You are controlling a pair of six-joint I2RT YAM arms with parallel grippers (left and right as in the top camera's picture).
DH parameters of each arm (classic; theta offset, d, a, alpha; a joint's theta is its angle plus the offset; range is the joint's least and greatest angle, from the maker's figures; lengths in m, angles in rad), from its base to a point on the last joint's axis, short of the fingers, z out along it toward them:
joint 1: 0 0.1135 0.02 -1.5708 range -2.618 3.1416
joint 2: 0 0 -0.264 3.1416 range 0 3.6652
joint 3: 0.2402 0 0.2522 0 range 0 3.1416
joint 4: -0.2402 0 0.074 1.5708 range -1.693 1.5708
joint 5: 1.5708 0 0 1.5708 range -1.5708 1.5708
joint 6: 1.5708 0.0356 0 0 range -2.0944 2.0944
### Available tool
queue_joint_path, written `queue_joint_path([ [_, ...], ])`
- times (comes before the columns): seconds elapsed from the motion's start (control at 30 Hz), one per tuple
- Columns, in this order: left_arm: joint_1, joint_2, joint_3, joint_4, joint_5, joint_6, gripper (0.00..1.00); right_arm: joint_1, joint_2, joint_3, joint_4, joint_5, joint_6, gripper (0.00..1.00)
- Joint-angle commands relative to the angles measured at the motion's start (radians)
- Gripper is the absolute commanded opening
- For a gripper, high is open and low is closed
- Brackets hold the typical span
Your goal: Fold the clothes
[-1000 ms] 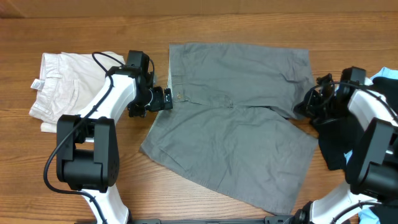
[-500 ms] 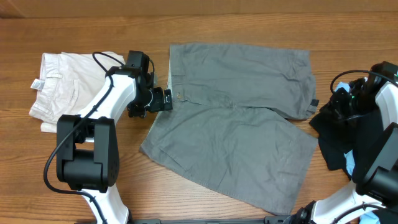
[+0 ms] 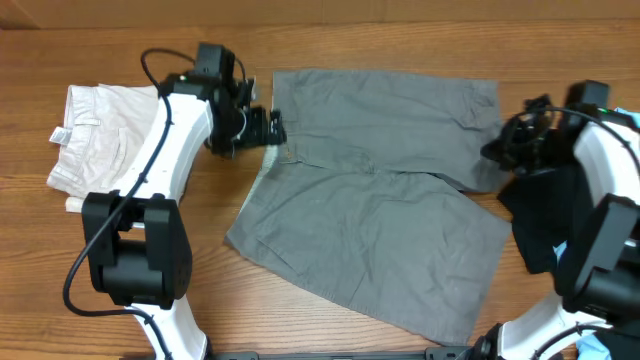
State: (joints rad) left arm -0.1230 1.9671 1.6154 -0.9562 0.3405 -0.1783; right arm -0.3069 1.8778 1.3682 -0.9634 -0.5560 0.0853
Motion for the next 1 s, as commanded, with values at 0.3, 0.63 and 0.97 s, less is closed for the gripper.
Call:
queue_joint_path([
  [0.3, -0.002, 0.008, 0.024, -0.082, -0.024, 0.053, 1.00, 0.053, 0.032, -0.169, 0.119, 0.526, 0.306, 0.10],
  [0.63, -0.002, 0.008, 0.024, -0.246, -0.104, 0.092, 1.00, -0.074, -0.002, -0.114, -0.027, 0.324, 0.226, 0.15],
  [0.97, 0.051, 0.008, 0.019, -0.487, -0.168, 0.013, 1.00, -0.074, -0.347, -0.103, -0.241, 0.276, 0.176, 0.59],
])
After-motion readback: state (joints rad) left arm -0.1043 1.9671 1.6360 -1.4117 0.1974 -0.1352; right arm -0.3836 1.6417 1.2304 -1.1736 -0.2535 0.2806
